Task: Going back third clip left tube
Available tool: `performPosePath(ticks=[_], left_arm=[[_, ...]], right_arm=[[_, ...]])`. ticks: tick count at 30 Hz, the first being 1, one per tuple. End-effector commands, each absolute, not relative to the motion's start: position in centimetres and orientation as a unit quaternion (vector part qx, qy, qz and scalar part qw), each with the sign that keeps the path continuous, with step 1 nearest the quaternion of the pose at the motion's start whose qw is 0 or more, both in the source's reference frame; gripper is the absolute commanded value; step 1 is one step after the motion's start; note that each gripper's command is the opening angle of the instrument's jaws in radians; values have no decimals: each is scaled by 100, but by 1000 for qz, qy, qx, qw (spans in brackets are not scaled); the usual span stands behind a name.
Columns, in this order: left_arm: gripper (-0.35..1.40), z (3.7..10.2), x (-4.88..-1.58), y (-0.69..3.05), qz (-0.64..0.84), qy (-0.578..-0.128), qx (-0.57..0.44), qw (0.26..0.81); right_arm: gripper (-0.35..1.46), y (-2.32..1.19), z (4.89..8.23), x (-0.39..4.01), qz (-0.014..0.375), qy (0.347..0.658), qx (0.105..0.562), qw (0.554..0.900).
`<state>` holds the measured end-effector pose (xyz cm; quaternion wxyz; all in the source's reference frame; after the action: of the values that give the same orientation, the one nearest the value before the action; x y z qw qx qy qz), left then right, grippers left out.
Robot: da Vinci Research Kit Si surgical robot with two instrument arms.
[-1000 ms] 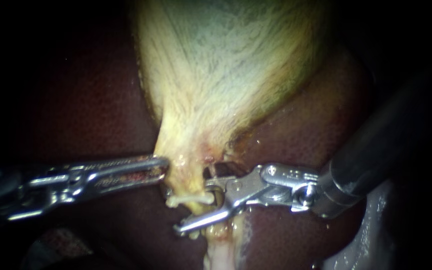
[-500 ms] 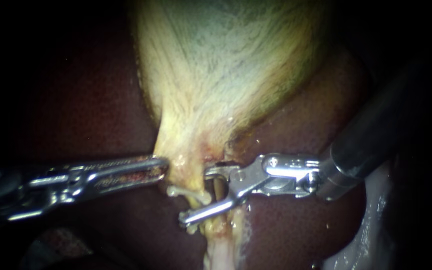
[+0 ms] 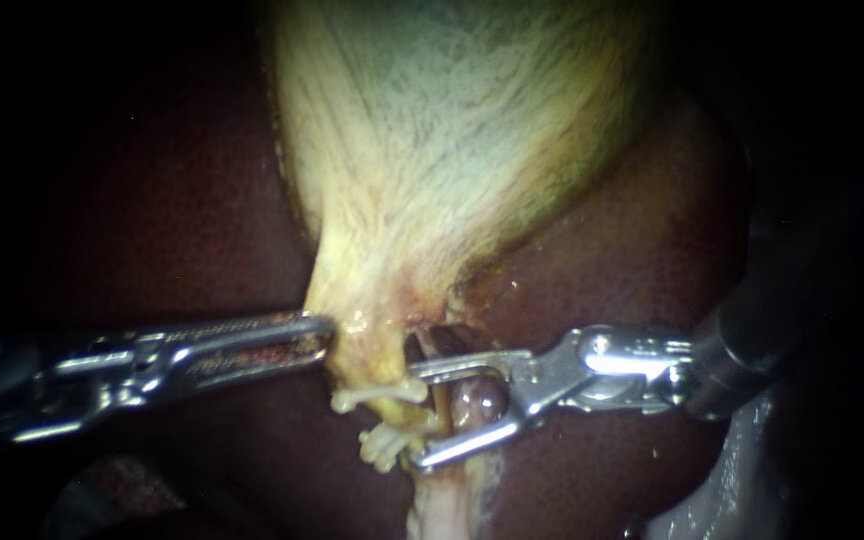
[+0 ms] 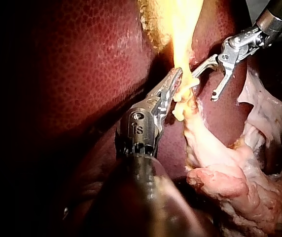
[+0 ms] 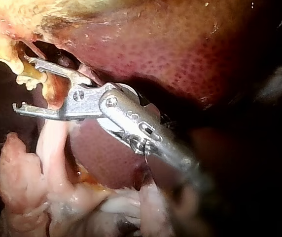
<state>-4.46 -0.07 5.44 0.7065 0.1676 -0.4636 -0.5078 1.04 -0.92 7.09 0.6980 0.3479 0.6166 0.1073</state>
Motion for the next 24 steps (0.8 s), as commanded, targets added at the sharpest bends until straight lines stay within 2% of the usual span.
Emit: performPosePath(ticks=[1,5,16,24], left_arm=[[-35,545,-446,-7,-508,-464,168,707],[-35,547,-446,-7,-507,-464,167,707],[-35,550,-446,-8,-507,-464,167,707],[-35,555,-448,-9,-507,-466,166,706]], right_arm=[[58,-91,708,99,112,615,344,700],[59,-81,704,81,128,609,333,709],[60,-41,681,47,92,611,263,741],[60,-34,673,32,85,611,260,743]])
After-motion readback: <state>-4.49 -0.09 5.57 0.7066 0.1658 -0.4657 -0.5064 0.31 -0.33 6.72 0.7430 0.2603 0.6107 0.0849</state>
